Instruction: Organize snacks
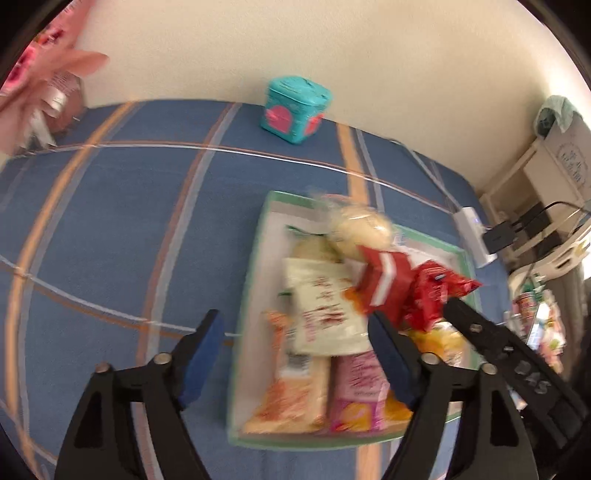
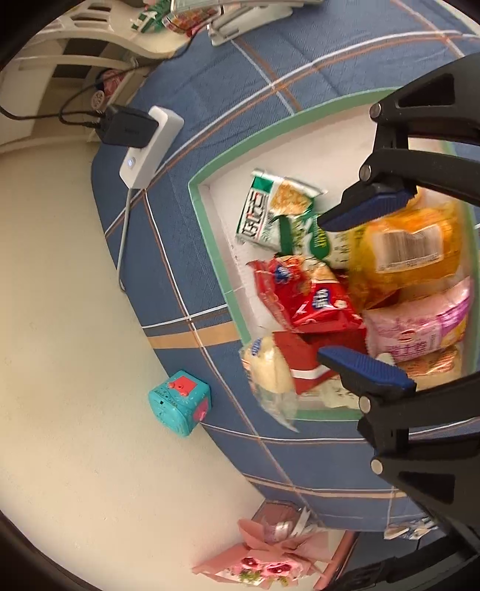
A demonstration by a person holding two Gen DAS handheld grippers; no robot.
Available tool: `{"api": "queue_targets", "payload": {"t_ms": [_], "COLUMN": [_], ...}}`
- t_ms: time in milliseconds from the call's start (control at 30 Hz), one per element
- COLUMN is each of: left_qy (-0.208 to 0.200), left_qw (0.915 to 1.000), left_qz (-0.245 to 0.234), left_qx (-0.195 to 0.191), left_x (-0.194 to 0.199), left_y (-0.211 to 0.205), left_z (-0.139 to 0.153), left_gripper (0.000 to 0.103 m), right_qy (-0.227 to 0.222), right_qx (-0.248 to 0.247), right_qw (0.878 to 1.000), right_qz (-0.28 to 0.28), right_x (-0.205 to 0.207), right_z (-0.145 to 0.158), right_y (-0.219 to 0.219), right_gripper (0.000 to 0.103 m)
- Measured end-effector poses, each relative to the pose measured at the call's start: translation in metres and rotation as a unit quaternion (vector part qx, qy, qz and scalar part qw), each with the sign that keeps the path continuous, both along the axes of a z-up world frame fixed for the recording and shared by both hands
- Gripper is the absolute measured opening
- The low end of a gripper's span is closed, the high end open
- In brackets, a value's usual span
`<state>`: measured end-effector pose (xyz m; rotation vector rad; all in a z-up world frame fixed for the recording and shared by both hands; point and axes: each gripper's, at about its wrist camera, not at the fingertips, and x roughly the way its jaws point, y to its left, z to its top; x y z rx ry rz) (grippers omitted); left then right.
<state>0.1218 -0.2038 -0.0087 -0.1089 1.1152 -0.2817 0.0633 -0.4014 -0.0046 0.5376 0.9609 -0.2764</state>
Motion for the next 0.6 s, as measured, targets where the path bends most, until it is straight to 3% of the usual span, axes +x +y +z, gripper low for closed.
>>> {"api": "queue_targets", "payload": {"t_ms": [133, 200, 267, 600], "left_qy": [-0.022, -0.037, -0.046, -0.073], "left_qw": [0.9982, 0.9957, 0.9936, 0.9888], "left_qz": [0.017, 0.023, 0.024, 0.021], "left_qx": [0.052, 0.082, 0.100, 0.128], "left_x": [-0.018, -0.031, -0.042, -0.097], "left_y": [0.022, 0.034, 0.044, 0.071], "left_z": [0.006, 0.011, 0.014, 0.026], "left_gripper": [0.095, 0.099, 0.099, 0.099], "right_qy": [0.001, 0.001, 0.000, -0.005], "right_qx": [-0.023, -0.042, -0.063, -0.103], "right_qw": [1.000, 0.999, 0.997, 0.992], "right_qz": [0.016, 0.027, 0.037, 0.072], "right_x": [-0.018, -0.027, -0.039, -0.087], "right_z": [0.009, 0.012, 0.014, 0.018], "right_y": [0.017, 0.029, 0.040, 0.080], "right_gripper": [0.081, 0.095, 0.103, 0.103]}}
